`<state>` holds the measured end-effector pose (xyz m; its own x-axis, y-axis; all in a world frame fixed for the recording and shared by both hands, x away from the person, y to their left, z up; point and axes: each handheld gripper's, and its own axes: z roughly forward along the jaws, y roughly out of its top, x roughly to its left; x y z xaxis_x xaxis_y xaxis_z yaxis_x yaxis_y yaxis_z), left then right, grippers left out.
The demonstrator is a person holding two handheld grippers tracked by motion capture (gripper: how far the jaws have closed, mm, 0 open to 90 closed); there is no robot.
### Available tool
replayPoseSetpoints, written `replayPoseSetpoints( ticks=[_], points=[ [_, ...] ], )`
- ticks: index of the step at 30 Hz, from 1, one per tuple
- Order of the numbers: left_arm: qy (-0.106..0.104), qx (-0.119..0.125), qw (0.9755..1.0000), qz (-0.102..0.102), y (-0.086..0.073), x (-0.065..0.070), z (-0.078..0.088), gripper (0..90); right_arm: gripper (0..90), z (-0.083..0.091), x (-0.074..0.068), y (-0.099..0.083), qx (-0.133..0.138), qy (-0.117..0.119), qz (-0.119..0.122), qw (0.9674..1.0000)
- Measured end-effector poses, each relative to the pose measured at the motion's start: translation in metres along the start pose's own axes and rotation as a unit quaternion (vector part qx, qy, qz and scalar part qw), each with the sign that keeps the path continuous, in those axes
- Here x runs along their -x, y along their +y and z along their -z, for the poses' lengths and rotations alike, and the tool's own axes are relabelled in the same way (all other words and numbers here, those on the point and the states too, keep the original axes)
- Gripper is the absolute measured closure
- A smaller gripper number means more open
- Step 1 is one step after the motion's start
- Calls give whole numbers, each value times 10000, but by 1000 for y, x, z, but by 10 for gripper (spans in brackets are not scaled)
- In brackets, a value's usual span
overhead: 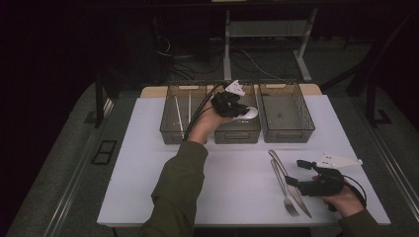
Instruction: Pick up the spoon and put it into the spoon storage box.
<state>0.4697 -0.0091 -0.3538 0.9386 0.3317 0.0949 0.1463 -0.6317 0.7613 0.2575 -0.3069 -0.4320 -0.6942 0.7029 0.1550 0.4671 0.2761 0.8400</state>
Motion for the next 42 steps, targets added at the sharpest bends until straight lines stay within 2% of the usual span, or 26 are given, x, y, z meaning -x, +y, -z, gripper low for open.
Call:
replayPoseSetpoints(
  ticks=[2,4,9,10,15,20,27,32,33,36,40,42],
  points=[
    [-29,-73,9999,81,-2,1,-6,833,207,0,0,0,7,-4,-1,10000],
    [-56,-191,9998,-9,-3,1,-10,833,207,0,0,0,1,-2,-5,10000],
    [-101,-351,9993,41,-5,5,-20,833,207,0,-1,0,0,12,2,10000],
    [-95,-402,9991,-8,-5,5,-21,832,207,0,-1,0,5,9,4,10000],
    [-145,-487,9987,73,-6,7,-25,828,207,0,0,0,10,5,5,10000],
    [-249,-563,9981,67,-8,7,-24,806,207,0,0,0,12,-7,4,10000],
    [-291,-277,9992,91,-4,7,-17,759,207,0,0,0,0,2,0,10000],
    [-300,-37,9988,395,-2,11,-7,671,207,0,0,0,-14,-3,8,10000],
    [-320,-11,9988,381,-2,11,-4,644,207,0,0,0,-13,-8,7,10000],
    [-321,178,9974,624,-5,18,5,601,207,0,0,0,-10,-3,3,10000],
    [-299,326,9970,635,-11,27,20,558,207,0,0,0,-30,-9,16,10000],
    [-323,462,9957,738,-14,32,27,544,207,0,0,0,-21,-27,49,10000]
  ],
)
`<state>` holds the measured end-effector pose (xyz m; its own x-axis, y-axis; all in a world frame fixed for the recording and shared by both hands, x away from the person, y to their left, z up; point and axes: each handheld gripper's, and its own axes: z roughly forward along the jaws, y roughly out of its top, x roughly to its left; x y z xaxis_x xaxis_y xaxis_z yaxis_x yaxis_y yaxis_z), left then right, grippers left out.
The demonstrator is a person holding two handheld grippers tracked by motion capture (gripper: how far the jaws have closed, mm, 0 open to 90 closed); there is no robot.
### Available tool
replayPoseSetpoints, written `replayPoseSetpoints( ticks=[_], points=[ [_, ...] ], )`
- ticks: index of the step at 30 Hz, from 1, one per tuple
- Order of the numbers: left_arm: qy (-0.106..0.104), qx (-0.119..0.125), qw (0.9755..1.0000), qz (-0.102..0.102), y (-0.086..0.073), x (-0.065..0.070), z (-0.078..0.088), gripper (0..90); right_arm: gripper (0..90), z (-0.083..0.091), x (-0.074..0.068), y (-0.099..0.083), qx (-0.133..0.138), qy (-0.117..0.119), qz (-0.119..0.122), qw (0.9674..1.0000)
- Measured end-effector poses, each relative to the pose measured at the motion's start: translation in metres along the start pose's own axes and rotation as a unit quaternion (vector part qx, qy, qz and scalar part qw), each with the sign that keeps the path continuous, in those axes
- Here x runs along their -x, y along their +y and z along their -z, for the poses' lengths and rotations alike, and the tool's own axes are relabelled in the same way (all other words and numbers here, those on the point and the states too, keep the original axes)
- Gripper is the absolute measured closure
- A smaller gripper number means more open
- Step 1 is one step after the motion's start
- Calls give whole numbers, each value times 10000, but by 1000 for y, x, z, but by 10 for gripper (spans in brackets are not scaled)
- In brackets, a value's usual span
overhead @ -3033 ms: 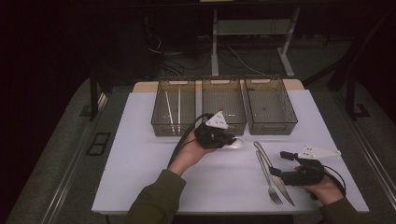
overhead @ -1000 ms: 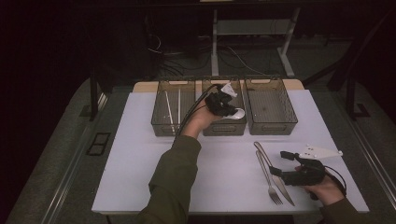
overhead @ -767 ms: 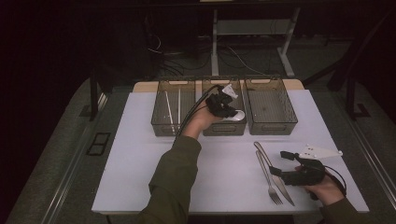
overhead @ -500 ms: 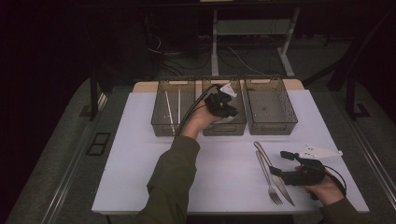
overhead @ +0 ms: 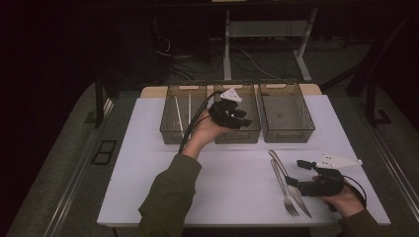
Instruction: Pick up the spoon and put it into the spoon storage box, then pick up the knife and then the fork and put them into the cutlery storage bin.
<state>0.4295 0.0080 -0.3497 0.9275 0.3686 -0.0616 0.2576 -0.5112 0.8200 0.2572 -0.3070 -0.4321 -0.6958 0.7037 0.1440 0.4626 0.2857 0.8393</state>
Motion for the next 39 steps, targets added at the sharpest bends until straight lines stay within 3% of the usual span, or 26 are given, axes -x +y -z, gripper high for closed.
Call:
replayPoseSetpoints(
  ticks=[5,14,20,32,39],
  points=[
    [-24,185,9998,69,-7,10,20,481,207,-1,0,0,-3,-15,-23,10000],
    [97,279,9996,20,-29,31,51,361,207,-1,1,0,-3,-32,-40,10000],
    [245,309,9992,83,-54,43,62,283,207,-1,1,0,-24,-15,-44,10000],
    [557,416,9962,524,-117,58,89,152,207,0,2,0,8,-88,-77,9999],
    [663,476,9952,542,-144,68,100,106,207,1,2,-1,-5,-84,-62,9999]
  ],
)
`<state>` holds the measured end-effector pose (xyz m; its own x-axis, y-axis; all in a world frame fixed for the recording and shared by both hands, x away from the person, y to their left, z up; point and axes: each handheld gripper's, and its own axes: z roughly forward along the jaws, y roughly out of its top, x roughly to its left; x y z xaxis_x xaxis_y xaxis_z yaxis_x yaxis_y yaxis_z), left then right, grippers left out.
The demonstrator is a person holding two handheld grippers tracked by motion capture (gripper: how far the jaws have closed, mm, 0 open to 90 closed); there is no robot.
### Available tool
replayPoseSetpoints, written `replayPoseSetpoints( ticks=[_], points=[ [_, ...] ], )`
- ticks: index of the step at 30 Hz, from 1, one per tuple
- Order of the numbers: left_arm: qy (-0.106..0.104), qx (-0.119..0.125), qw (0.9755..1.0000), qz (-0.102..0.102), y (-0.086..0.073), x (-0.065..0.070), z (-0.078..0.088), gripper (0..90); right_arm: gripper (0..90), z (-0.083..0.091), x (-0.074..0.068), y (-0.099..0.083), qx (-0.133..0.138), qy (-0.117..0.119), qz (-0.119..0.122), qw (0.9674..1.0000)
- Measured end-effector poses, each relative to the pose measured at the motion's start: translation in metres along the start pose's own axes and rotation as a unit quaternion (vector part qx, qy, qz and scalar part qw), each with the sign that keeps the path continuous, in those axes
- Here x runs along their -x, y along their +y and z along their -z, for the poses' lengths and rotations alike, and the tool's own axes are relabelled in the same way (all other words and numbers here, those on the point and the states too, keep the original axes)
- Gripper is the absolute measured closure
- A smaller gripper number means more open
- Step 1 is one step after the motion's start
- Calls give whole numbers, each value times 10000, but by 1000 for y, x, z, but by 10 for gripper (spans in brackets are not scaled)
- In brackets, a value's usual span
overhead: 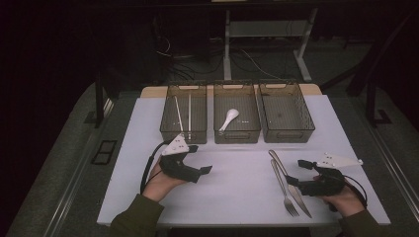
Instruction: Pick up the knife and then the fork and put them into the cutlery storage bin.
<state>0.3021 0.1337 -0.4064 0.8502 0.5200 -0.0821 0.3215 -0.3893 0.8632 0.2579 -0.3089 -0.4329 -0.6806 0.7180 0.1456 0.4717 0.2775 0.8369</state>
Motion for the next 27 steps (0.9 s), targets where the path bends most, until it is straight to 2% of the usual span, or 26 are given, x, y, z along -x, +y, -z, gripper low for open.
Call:
replayPoseSetpoints(
  ticks=[6,10,14,18,22,27],
  points=[
    [139,77,9999,29,-17,5,9,32,207,0,0,0,2,-4,-2,10000],
    [167,18,9998,104,-28,9,14,0,207,1,0,0,-17,-3,-7,10000],
    [128,6,9996,240,-35,10,17,0,197,2,0,3,-228,-68,-88,9997],
    [101,-76,9996,240,-36,10,14,0,199,8,0,9,-360,-2,-178,9992],
    [79,-130,9997,202,-37,10,13,0,364,7,-3,10,-602,171,-203,9978],
    [88,-108,9997,182,-36,11,13,0,573,1,-11,10,-912,312,-88,9953]
  ],
)
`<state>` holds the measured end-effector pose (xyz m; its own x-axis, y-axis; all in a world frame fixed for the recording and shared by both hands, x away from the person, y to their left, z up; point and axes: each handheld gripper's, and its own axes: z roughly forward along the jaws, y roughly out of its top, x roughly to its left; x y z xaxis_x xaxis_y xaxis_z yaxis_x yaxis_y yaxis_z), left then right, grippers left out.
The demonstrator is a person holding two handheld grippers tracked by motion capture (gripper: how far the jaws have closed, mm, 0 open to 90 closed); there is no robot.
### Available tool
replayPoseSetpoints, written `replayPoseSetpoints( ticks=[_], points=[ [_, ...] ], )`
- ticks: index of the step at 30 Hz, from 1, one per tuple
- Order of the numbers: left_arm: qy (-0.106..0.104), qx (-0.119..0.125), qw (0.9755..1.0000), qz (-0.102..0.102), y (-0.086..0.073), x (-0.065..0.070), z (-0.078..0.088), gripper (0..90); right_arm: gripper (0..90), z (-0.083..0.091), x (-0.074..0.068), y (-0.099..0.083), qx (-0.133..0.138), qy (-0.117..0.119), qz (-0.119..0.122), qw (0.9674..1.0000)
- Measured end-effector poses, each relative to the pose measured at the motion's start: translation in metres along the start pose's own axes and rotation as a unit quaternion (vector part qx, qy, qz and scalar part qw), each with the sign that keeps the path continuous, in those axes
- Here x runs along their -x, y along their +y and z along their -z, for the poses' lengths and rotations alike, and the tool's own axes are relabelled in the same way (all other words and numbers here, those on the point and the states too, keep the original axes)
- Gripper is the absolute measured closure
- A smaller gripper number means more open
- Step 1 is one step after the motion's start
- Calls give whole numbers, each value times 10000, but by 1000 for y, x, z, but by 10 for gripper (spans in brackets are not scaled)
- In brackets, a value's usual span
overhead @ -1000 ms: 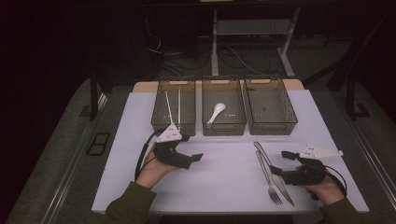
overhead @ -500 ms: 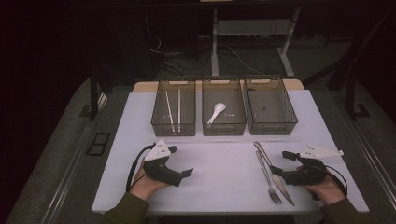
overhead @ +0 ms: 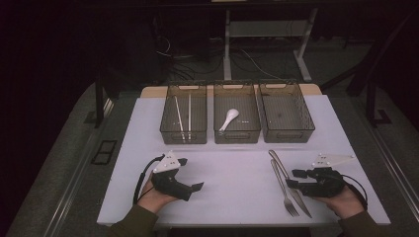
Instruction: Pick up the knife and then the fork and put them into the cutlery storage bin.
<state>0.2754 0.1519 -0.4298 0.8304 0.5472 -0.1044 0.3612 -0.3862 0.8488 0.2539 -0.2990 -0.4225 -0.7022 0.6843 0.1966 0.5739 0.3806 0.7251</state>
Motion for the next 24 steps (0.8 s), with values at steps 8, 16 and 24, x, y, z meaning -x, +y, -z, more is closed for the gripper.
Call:
replayPoseSetpoints(
  ticks=[8,16,24],
  points=[
    [-56,-47,10000,-24,-1,0,-2,0,867,-12,-7,0,-500,-45,180,9986],
    [-96,-63,9999,-26,-1,1,-4,0,898,-21,-14,-4,-1005,-222,412,9938],
    [-110,-63,9999,-37,-1,2,-3,0,899,-24,-19,-4,-1158,-340,594,9909]
  ],
)
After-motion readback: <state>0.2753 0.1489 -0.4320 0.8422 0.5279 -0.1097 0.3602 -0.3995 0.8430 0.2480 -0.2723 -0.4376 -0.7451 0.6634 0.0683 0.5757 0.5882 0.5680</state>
